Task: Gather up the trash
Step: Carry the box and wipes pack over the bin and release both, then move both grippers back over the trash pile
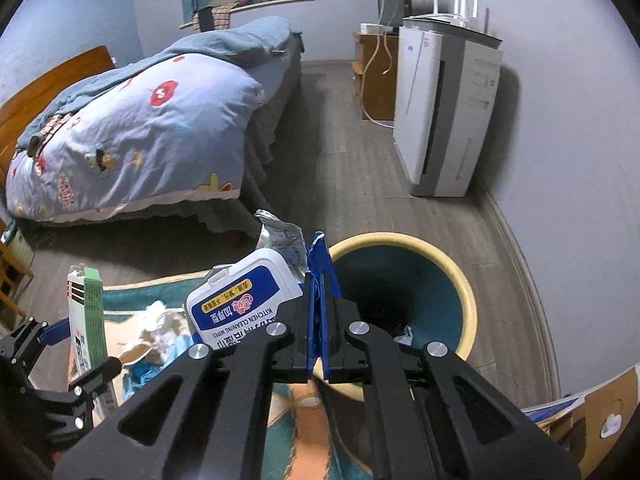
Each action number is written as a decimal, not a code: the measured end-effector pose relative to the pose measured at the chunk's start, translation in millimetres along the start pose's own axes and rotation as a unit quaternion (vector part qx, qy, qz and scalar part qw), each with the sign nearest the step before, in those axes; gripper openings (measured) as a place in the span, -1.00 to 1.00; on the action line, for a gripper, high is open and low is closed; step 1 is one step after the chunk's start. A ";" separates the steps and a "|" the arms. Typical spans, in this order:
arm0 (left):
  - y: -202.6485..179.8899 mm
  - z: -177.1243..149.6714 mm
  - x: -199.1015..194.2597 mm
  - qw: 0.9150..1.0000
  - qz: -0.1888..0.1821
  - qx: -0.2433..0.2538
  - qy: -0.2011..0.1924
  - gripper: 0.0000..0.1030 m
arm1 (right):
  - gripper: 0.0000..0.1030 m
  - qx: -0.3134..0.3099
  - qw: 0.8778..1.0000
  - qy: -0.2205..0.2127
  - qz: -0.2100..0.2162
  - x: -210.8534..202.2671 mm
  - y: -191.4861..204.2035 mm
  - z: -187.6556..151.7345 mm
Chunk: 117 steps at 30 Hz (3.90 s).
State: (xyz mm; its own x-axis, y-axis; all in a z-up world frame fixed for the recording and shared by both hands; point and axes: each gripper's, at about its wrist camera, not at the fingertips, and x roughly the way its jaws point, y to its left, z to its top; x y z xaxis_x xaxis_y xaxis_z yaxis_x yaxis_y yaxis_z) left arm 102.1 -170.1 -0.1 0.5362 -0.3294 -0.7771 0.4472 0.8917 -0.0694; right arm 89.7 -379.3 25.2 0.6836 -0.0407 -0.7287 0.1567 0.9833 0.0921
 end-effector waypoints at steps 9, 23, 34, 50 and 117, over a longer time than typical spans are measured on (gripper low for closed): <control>-38.7 29.4 27.9 0.999 -0.037 0.031 0.004 0.52 | -0.97 0.034 0.999 0.006 -0.024 23.1 -33.9 10.0; -57.7 41.4 46.6 0.993 -0.074 0.091 0.033 0.52 | -0.96 0.068 0.994 0.025 -0.086 47.8 -92.6 10.3; -96.9 48.0 110.2 0.985 -0.106 0.115 0.074 0.53 | -0.96 0.085 0.985 0.081 -0.130 72.9 -113.9 -9.2; -104.3 56.9 138.1 0.989 -0.101 0.093 0.059 0.73 | -0.82 0.096 0.981 0.095 -0.139 79.3 -120.4 -15.2; 171.6 -77.4 24.4 0.991 0.078 -0.071 0.083 0.89 | 0.89 -0.071 0.970 0.206 0.106 130.3 136.5 -55.8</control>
State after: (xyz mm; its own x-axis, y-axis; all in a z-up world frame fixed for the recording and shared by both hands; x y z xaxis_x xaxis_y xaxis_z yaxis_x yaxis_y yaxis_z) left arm 136.5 -1.1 -79.4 0.4601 -0.1397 -0.8768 0.2576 0.9661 -0.0187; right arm 160.3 -240.5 -95.1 0.3422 0.2115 -0.9155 -0.0764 0.9774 0.1972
